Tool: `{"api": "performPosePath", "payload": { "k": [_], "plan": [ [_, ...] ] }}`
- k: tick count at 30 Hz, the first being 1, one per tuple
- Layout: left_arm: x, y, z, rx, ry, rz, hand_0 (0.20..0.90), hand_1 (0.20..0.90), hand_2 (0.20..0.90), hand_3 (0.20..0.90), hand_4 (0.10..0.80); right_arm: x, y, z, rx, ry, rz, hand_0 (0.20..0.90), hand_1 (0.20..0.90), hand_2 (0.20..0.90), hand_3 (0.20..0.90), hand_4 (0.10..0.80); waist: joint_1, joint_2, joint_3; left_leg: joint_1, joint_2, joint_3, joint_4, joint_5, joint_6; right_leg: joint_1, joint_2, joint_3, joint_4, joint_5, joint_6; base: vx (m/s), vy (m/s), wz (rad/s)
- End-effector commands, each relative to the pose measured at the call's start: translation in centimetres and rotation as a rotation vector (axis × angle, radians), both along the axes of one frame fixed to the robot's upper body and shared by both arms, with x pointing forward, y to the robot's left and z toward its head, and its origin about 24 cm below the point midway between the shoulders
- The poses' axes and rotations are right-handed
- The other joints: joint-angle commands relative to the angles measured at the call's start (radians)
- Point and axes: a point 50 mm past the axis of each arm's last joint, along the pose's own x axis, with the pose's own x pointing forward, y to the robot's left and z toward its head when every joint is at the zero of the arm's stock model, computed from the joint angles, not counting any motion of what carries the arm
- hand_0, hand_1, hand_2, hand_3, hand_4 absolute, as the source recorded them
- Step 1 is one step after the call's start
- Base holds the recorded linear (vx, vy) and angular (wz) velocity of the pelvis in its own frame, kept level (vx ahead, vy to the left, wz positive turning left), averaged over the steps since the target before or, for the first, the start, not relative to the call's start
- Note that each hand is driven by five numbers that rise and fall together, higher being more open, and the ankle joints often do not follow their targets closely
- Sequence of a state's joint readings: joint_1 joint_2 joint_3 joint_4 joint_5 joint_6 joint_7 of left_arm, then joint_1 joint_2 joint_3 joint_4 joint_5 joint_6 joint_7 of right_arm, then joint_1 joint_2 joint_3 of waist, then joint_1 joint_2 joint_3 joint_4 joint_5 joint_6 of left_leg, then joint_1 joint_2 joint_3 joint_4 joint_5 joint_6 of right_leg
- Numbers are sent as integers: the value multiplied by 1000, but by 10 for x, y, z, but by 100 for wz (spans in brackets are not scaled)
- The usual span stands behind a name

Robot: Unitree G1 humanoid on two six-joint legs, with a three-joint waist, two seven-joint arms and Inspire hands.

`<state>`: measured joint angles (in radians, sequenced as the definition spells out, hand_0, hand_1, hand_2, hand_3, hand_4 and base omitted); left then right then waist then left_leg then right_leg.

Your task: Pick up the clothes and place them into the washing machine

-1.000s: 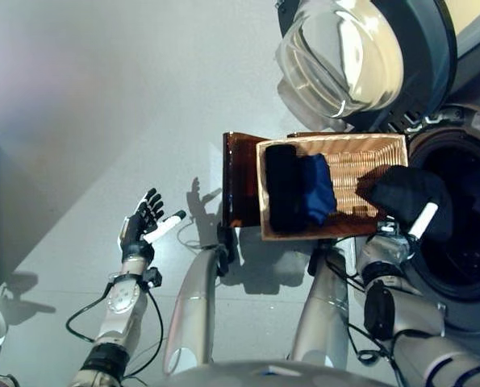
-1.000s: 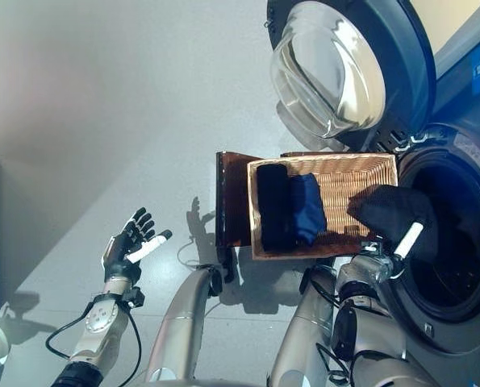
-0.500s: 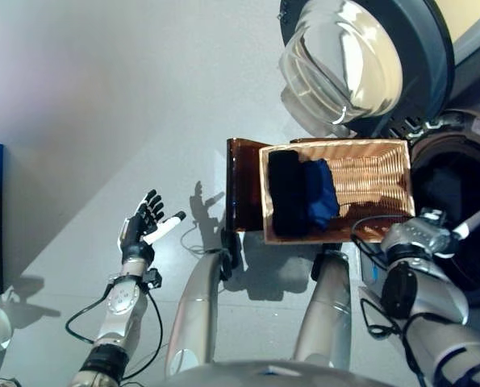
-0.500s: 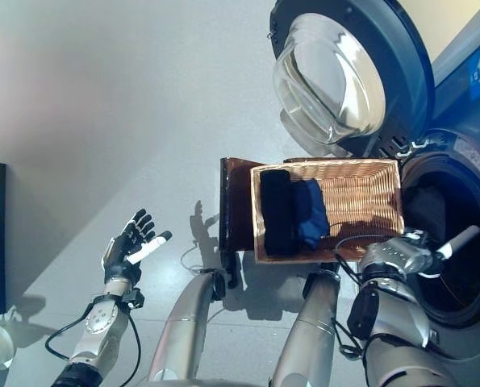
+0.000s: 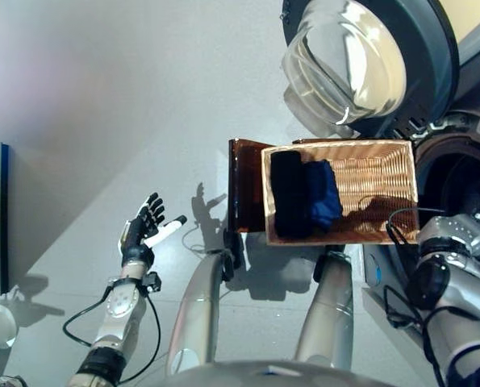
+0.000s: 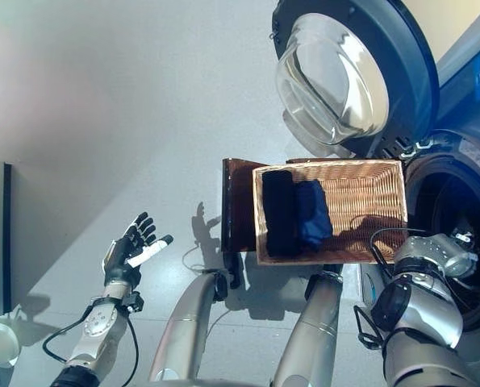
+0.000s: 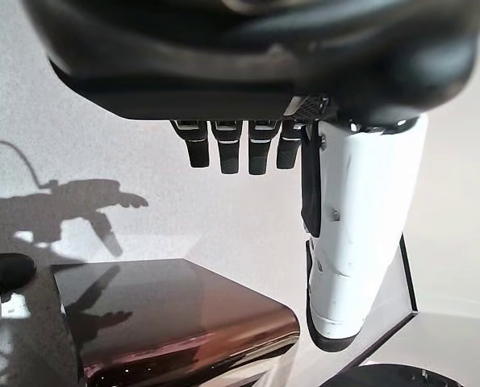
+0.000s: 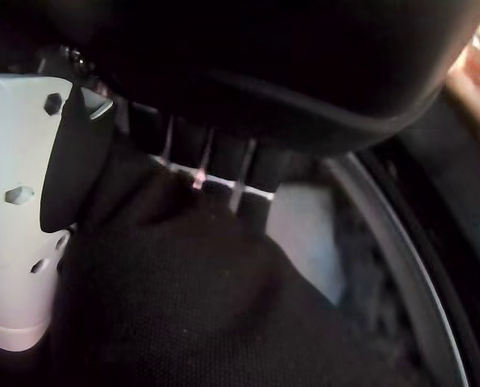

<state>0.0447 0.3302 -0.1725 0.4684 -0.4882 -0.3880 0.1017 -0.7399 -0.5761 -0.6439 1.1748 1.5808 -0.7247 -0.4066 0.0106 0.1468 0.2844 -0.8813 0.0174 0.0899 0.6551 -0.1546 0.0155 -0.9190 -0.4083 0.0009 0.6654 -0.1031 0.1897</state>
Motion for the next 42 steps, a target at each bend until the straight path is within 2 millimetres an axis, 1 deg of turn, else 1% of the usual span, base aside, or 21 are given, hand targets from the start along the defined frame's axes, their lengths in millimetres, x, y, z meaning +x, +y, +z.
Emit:
{"api": "performPosePath", "payload": {
  "k": [1, 3, 4, 5, 14, 20, 21, 25, 26, 27, 28, 29, 30, 32, 33, 34, 35, 36, 39, 41, 42],
  "plan": [
    [-1, 26, 21, 45, -103, 70, 900, 900, 900, 900, 800, -39, -44, 42, -212, 69, -192, 200, 200, 200, 200, 300, -15, 27, -56, 84, 12, -36, -29, -76, -53, -1, 24, 40, -16, 83, -33, 0, 0, 0],
    [-1, 27, 22, 48, -107, 70, 900, 900, 900, 900, 800, -37, -43, 41, -206, 74, -182, 222, 222, 222, 222, 316, -16, 26, -57, 82, 11, -35, -28, -77, -52, -4, 24, 42, -15, 85, -32, 0, 0, 0],
    [-1, 27, 21, 48, -106, 71, 900, 900, 900, 900, 800, -37, -42, 39, -200, 81, -179, 617, 617, 617, 617, 598, -17, 26, -58, 81, 11, -34, -26, -78, -51, -4, 24, 44, -15, 86, -32, 0, 0, 0],
    [0, 27, 21, 47, -104, 74, 900, 900, 900, 900, 800, -37, -41, 38, -193, 78, -184, 900, 900, 900, 900, 800, -16, 25, -59, 82, 11, -33, -27, -79, -51, -4, 23, 45, -15, 87, -31, 0, 0, 0],
    [-2, 30, 20, 48, -94, 89, 900, 900, 900, 900, 800, -26, -32, 36, -181, 56, -153, 900, 900, 900, 900, 800, -15, 16, -56, 83, 9, -31, -30, -75, -50, 5, 23, 39, -22, 91, -32, 0, 0, 0],
    [-3, 30, 19, 51, -89, 92, 900, 900, 900, 900, 800, -18, -24, 28, -169, 83, -101, 900, 900, 900, 900, 800, -13, 12, -54, 84, 10, -30, -27, -75, -49, 10, 26, 38, -25, 92, -33, 0, 0, 0],
    [-1, 30, 21, 48, -101, 90, 900, 900, 900, 900, 800, -7, -18, 24, -245, 130, 34, 900, 900, 900, 900, 800, -10, 8, -51, 85, 13, -28, -26, -73, -49, 12, 27, 37, -25, 94, -34, 0, 0, 0],
    [-3, 31, 21, 48, -104, 94, 900, 900, 900, 900, 800, -4, -16, 19, -309, 199, 135, 900, 900, 900, 900, 800, -13, 2, -46, 92, 15, -27, -26, -72, -51, 17, 29, 39, -25, 95, -37, 0, 0, 0],
    [-2, 34, 22, 52, -110, 101, 900, 900, 900, 900, 800, -3, -16, 13, -380, 340, 250, 900, 900, 900, 900, 800, -9, -5, -43, 95, 17, -25, -23, -71, -52, 20, 27, 37, -24, 96, -39, -41, -17, 0],
    [-2, 34, 23, 52, -116, 104, 900, 900, 900, 900, 800, 2, -13, 13, -427, 402, 319, 900, 900, 900, 900, 800, -9, -7, -39, 95, 18, -24, -20, -70, -52, 23, 27, 36, -24, 98, -40, -45, -6, 3],
    [-2, 34, 23, 54, -118, 101, 900, 900, 900, 900, 800, 8, -6, 7, -496, 482, 432, 900, 900, 900, 900, 800, -7, -10, -35, 96, 18, -24, -20, -67, -52, 24, 29, 36, -26, 100, -42, -35, -6, 2],
    [-2, 35, 23, 57, -116, 101, 900, 900, 900, 900, 800, 10, -2, 2, -526, 524, 490, 900, 900, 900, 900, 800, -9, -13, -32, 98, 20, -24, -20, -66, -53, 25, 30, 36, -27, 101, -43, 0, 0, 0],
    [-3, 35, 22, 57, -115, 102, 900, 900, 900, 900, 800, 10, -1, 2, -527, 527, 492, 900, 900, 900, 900, 800, -10, -13, -32, 99, 20, -24, -21, -66, -53, 26, 30, 36, -27, 101, -43, 0, 0, 0],
    [-3, 36, 23, 56, -125, 105, 900, 900, 900, 900, 800, 20, 14, -5, -665, 691, 648, 900, 900, 900, 900, 800, -11, -21, -24, 103, 23, -25, -25, -60, -54, 32, 31, 35, -34, 106, -46, -34, -18, -2],
    [-3, 36, 23, 56, -125, 105, 900, 900, 900, 900, 800, 20, 14, -5, -665, 691, 648, 900, 900, 900, 900, 800, -11, -22, -24, 104, 22, -25, -25, -59, -54, 33, 31, 35, -34, 106, -46, 0, 0, 0],
    [-3, 36, 23, 63, -123, 103, 900, 900, 900, 900, 800, 22, 19, -6, -696, 751, 669, 900, 900, 900, 900, 800, -12, -23, -22, 104, 23, -25, -24, -58, -54, 34, 31, 33, -36, 107, -46, 0, 0, 0],
    [-4, 35, 22, 64, -125, 104, 900, 900, 900, 900, 800, 29, 31, -10, -751, 796, 731, 900, 900, 900, 900, 800, -12, -26, -20, 103, 23, -25, -20, -56, -54, 36, 32, 33, -37, 108, -46, 0, 0, 0],
    [-4, 35, 22, 64, -124, 105, 900, 900, 900, 900, 800, 30, 32, -10, -751, 797, 732, 900, 900, 900, 900, 800, -13, -27, -20, 103, 23, -25, -20, -56, -54, 37, 31, 33, -37, 108, -46, 0, 0, 0],
    [-3, 33, 22, 73, -126, 106, 900, 900, 900, 900, 800, 44, 58, -14, -882, 874, 852, 900, 900, 900, 900, 800, -14, -31, -16, 102, 25, -25, -18, -53, -55, 40, 32, 30, -39, 110, -47, 0, 0, 0],
    [-2, 32, 22, 78, -126, 104, 900, 900, 900, 900, 800, 47, 64, -15, -897, 877, 869, 900, 900, 900, 900, 800, -14, -32, -15, 104, 26, -26, -19, -52, -55, 42, 33, 30, -39, 110, -47, 0, 0, 0],
    [0, 31, 21, 85, -124, 106, 900, 900, 900, 900, 800, 55, 83, -23, -959, 949, 970, 900, 900, 900, 900, 800, -8, -36, -15, 105, 25, -26, -22, -49, -54, 44, 33, 27, -42, 113, -47, 0, 0, 0]
  ]
}}
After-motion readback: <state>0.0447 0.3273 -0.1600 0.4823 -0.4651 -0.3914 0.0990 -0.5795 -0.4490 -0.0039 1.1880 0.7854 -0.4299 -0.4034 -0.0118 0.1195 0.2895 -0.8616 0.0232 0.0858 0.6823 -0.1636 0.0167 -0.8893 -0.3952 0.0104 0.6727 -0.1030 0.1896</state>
